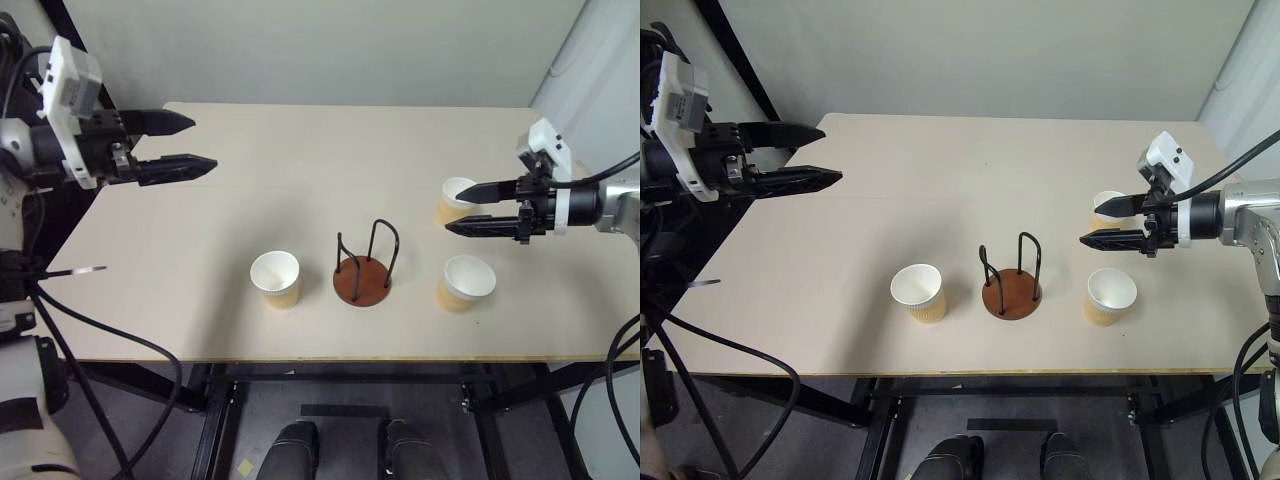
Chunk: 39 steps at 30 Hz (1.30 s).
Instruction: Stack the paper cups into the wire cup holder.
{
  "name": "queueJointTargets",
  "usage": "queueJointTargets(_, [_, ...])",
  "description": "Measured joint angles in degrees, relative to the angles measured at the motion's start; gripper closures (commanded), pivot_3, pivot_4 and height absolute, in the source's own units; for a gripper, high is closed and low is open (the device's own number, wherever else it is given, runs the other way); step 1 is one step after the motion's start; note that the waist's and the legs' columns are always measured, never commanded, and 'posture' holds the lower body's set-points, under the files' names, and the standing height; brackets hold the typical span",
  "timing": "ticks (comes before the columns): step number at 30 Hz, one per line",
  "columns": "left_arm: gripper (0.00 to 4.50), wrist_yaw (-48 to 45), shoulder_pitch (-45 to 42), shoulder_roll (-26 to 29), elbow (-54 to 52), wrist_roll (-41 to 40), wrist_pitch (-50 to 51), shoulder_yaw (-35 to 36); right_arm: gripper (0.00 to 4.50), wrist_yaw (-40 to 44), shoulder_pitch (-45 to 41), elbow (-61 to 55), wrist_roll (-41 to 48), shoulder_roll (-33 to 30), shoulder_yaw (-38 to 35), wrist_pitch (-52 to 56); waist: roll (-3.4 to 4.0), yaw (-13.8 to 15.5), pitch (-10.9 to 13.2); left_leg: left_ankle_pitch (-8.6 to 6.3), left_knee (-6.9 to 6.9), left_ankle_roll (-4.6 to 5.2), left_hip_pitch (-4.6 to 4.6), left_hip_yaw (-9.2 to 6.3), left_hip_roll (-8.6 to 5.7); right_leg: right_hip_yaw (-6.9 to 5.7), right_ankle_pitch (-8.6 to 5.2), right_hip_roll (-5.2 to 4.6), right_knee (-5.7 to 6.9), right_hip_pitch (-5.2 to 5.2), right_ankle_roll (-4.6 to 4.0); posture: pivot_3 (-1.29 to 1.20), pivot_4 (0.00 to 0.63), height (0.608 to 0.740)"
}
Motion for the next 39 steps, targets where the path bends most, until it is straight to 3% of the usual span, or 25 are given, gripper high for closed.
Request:
queueJointTargets(11, [0.00,-3.2,-4.8,-3.2,4.4,2.6,-2.1,-3.1,0.73,-1.8,3.2,-4.7,3.1,-2.6,-1.3,3.3,-0.03,0.1,0.0,0.03,0.03,0.06,-0.07,-0.01,-0.03,0.00,-0.05,0.00,0.00,0.03,0.16,0.00,0.150,0.740])
queueJointTargets(17, [0.00,-10.6,-4.7,-2.3,-0.6,2.5,-0.4,-7.4,0.73,-0.1,4.5,-5.8,4.7,-3.8,-0.4,3.6,-0.03,0.1,0.0,-0.01,0.03,0.10,-0.07,-0.02,-0.06,0.01,-0.12,-0.01,-0.01,0.06,0.28,0.00,0.150,0.740])
queueJointTargets(27, [0.00,-11.2,1.2,1.7,-8.3,1.0,3.4,-5.1,0.73,0.9,3.4,4.2,-1.6,4.3,9.9,-4.2,-0.04,-0.4,0.0,0.04,0.04,0.13,0.03,-0.06,-0.02,0.00,-0.06,0.00,0.10,0.06,0.37,0.00,0.150,0.740])
queueJointTargets(39, [0.00,-8.3,5.8,3.3,-15.5,-3.5,7.1,-0.6,0.73,2.8,-1.2,10.0,-5.7,9.5,12.4,-8.1,-0.04,-0.4,0.0,0.05,0.03,0.11,0.05,-0.08,-0.02,-0.01,0.04,0.00,0.08,0.06,0.12,0.00,0.150,0.740])
